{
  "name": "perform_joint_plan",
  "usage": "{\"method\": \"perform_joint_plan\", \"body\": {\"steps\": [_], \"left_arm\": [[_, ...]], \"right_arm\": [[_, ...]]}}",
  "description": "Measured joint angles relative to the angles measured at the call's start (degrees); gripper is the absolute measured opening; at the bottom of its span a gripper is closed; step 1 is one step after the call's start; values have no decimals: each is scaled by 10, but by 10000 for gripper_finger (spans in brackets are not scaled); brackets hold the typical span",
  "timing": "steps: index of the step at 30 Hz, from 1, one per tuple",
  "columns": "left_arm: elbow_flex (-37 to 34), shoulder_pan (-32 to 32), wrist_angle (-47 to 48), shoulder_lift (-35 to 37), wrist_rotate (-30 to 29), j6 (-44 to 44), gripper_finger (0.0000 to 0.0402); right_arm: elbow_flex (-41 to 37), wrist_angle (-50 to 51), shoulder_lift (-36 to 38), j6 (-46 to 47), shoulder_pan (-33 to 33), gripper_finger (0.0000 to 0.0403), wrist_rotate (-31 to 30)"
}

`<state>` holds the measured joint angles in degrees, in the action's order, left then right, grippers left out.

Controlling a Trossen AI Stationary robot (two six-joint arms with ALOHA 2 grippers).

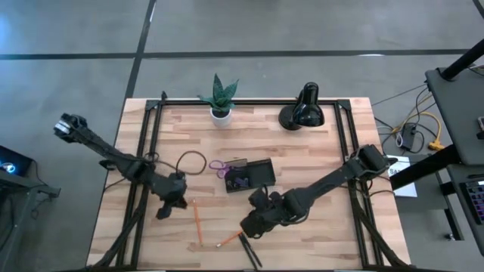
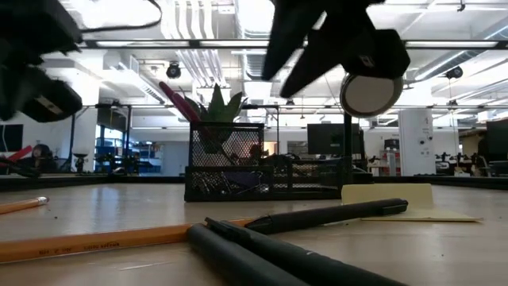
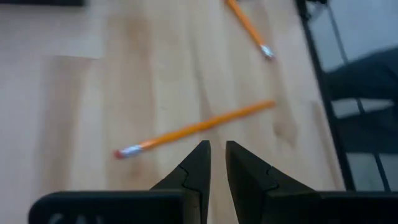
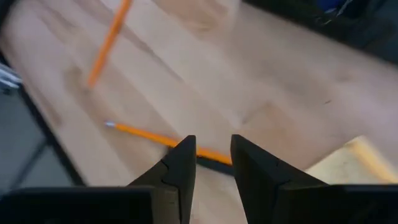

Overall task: Pick and place office supplies into organizer
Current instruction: Put the left pencil into the desk organizer

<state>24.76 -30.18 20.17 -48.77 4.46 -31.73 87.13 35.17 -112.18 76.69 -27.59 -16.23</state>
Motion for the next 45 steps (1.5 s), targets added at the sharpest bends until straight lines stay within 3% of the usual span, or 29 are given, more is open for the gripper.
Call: {"method": "perform_joint_plan", "body": {"steps": [10,17,25,33,37,45], "left_arm": [[1,-137,-48,-68,25,-59,35],[21,-185,-47,-152,21,-84,35],[57,-187,-151,-267,18,-39,35],[100,-185,-194,-371,-3,-5,35],[124,-173,-198,-404,-5,19,35],[140,-134,-207,-430,-11,92,35]], "right_arm": [[0,-136,0,-17,-17,93,0],[1,-176,-7,-47,-34,93,-10],[7,-227,-34,-34,-72,93,-28],[8,-254,-42,-4,-103,93,-116],[8,-273,-42,10,-102,93,-156],[8,-301,-44,-6,-74,93,-160]]}}
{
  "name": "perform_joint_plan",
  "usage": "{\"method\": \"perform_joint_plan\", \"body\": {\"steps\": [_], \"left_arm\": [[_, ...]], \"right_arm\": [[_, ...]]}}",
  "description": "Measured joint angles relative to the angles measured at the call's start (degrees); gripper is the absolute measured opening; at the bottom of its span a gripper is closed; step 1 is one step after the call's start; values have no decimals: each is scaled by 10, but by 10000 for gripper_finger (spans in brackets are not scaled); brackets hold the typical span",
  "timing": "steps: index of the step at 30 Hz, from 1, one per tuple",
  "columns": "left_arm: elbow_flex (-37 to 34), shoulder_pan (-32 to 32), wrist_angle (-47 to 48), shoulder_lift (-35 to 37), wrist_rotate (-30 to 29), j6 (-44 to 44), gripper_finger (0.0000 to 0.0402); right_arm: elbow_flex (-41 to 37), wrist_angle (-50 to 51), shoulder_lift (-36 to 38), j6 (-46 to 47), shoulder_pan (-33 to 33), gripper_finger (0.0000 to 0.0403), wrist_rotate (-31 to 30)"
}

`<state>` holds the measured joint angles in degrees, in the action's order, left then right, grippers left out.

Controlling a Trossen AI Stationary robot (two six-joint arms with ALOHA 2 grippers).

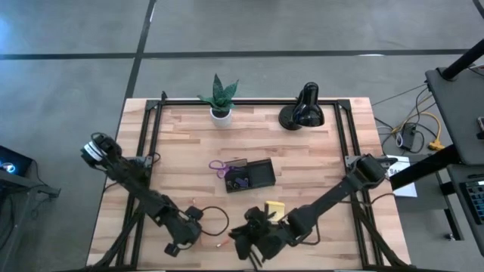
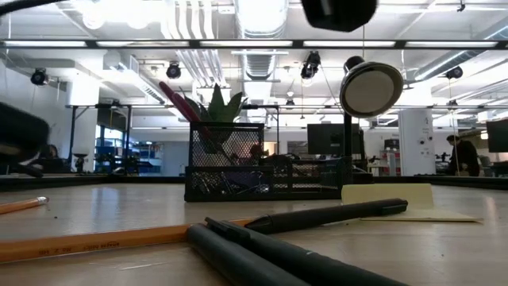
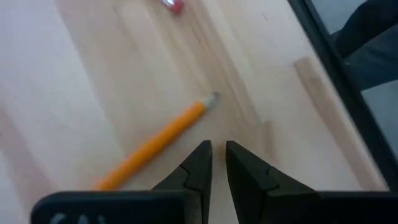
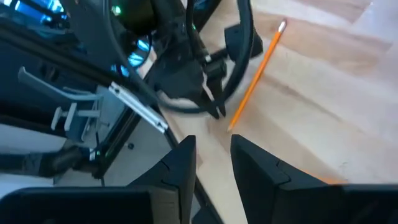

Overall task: Pick and place office supplies into organizer
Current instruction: Put the left pencil into the desk organizer

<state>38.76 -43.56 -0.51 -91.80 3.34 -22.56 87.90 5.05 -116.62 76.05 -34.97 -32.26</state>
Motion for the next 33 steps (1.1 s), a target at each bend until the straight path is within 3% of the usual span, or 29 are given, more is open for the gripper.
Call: {"method": "perform_joint_plan", "body": {"steps": [12,23,29,33], "left_arm": [[-5,115,-23,4,-14,82,35],[-7,113,-11,90,-9,56,35],[-9,97,125,161,-30,30,35],[-11,73,194,203,-67,-10,35]], "right_arm": [[0,1,0,-63,6,93,-6],[0,66,-7,-119,10,93,26],[60,32,-79,-145,32,93,129],[143,89,-147,-137,33,93,121]]}}
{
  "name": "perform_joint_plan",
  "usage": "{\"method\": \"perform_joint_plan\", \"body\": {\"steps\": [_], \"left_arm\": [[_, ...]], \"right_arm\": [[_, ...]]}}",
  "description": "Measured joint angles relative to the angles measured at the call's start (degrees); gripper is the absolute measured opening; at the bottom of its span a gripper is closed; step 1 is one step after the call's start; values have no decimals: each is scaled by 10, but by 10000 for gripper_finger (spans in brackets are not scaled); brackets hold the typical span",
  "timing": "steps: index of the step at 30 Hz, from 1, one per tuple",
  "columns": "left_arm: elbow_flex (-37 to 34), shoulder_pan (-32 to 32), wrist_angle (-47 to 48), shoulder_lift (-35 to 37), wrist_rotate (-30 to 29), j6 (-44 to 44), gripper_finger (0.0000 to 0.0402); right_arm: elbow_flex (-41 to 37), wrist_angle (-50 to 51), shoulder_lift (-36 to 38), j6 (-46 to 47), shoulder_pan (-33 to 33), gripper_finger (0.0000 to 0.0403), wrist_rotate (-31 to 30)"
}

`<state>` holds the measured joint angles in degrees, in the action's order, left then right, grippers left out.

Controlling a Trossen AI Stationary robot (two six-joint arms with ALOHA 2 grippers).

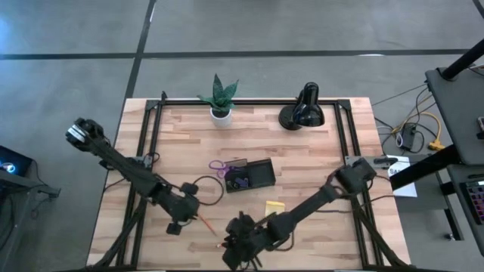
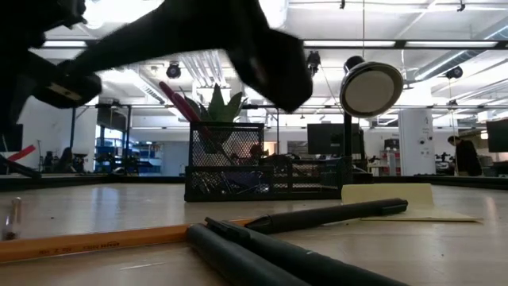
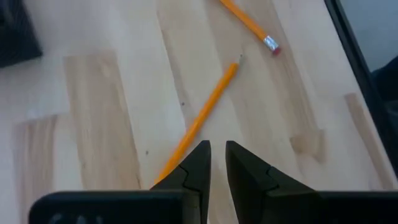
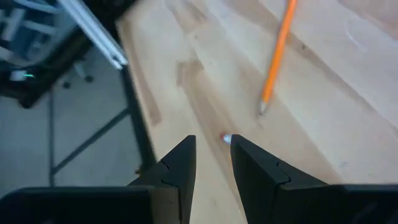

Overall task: Pick and place office supplies into organizer
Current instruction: Put the left pencil into the desk organizer

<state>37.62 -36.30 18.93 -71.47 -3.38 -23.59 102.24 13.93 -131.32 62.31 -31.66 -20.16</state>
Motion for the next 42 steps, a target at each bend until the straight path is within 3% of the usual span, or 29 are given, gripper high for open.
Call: {"method": "perform_joint_plan", "body": {"steps": [9,12,15,21,25,33,42], "left_arm": [[-13,-54,19,34,-85,-93,35],[-11,-68,29,27,-89,-118,35],[-12,-87,26,23,-86,-161,35],[-14,-104,44,25,-88,-181,35],[-14,-102,83,27,-91,-171,35],[-18,-97,107,25,-159,-70,35],[-42,-88,103,29,-165,-11,35]], "right_arm": [[208,182,-119,50,0,93,-87],[263,243,-144,81,-1,93,-138],[298,260,-161,80,-1,93,-145],[313,262,-180,130,1,52,-96],[307,267,-179,181,6,13,-98],[286,267,-179,249,29,10,-48],[289,260,-179,288,31,11,-46]]}}
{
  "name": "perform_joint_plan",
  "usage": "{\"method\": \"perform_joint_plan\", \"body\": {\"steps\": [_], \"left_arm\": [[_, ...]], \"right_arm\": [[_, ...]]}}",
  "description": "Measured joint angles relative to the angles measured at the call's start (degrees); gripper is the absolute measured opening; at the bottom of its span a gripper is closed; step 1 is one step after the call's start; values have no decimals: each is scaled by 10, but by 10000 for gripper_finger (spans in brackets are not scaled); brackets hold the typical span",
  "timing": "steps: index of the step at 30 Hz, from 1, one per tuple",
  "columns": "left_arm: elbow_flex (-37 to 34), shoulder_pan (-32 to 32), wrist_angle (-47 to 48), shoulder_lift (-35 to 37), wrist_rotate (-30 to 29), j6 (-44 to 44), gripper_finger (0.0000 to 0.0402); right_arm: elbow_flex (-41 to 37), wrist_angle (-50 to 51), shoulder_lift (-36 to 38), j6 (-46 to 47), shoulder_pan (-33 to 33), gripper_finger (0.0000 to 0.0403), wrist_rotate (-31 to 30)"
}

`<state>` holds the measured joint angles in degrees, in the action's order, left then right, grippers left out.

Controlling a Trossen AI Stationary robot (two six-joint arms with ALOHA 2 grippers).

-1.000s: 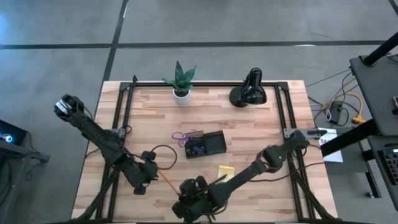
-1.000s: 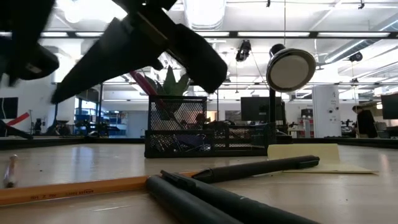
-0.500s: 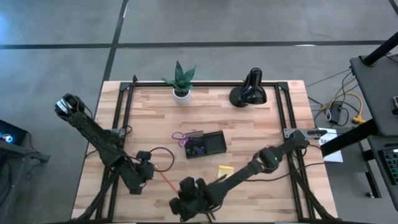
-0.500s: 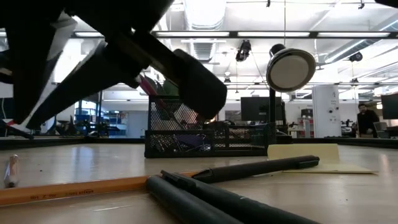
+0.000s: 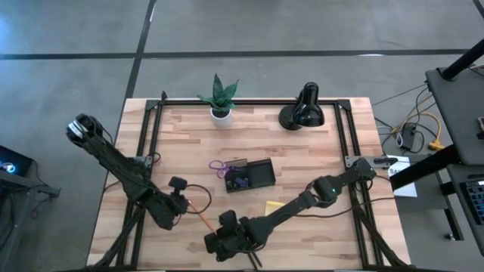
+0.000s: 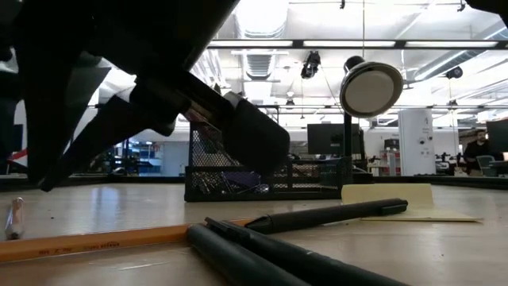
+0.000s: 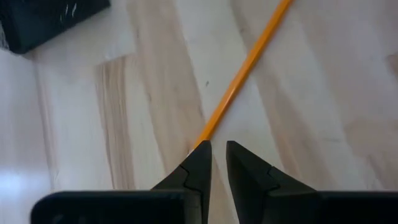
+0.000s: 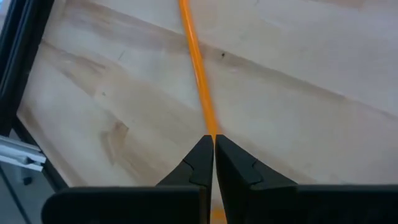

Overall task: Pick and place office supplies into organizer
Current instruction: Put the left pencil into the desk organizer

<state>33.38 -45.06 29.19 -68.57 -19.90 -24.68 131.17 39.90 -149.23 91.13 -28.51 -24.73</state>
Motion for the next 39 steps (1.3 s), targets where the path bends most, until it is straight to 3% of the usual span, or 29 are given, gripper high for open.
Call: {"method": "perform_joint_plan", "body": {"steps": [14,26,39], "left_arm": [[-14,0,-33,0,1,-1,35],[-15,1,-38,0,1,-2,35],[-15,1,-48,0,1,-4,35]], "right_arm": [[-15,-14,0,-41,6,11,30],[-21,-34,1,-159,11,11,70],[-27,-49,1,-183,11,11,74]]}}
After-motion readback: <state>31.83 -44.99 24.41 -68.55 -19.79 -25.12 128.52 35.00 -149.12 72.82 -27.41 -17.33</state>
